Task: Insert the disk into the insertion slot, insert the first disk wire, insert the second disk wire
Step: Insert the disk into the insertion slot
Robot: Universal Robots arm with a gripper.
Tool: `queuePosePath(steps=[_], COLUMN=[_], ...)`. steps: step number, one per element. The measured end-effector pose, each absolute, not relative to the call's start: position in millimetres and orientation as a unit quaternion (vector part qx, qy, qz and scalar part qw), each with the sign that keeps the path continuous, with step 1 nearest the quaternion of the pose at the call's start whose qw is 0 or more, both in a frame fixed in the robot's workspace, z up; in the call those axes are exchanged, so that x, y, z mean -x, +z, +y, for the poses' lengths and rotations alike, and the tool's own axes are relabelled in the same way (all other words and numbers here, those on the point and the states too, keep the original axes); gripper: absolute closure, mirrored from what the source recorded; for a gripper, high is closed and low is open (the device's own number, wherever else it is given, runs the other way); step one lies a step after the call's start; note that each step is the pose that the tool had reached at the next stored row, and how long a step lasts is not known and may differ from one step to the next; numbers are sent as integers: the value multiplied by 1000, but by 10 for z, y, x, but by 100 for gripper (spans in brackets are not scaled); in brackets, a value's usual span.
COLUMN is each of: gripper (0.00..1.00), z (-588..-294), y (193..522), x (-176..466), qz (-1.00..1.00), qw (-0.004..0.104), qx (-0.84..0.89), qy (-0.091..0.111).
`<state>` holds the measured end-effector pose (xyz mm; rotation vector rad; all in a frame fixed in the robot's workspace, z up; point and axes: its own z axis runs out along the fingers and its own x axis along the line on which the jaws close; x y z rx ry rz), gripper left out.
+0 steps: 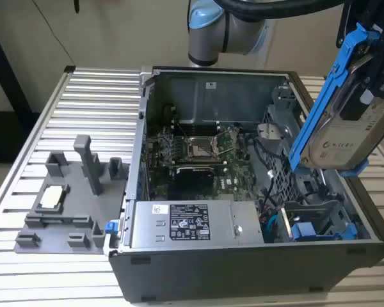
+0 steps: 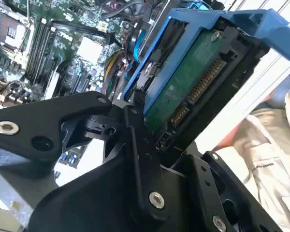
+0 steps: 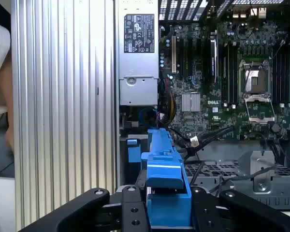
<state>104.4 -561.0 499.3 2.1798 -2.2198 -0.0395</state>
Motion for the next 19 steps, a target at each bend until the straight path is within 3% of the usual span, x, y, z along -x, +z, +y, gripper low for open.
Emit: queuePosePath(steps=[19], gripper=[67], z=[-5610], y=[4918], x=[-1045], qz=[-713], qw=[14], qx=[-701], qy=[-11])
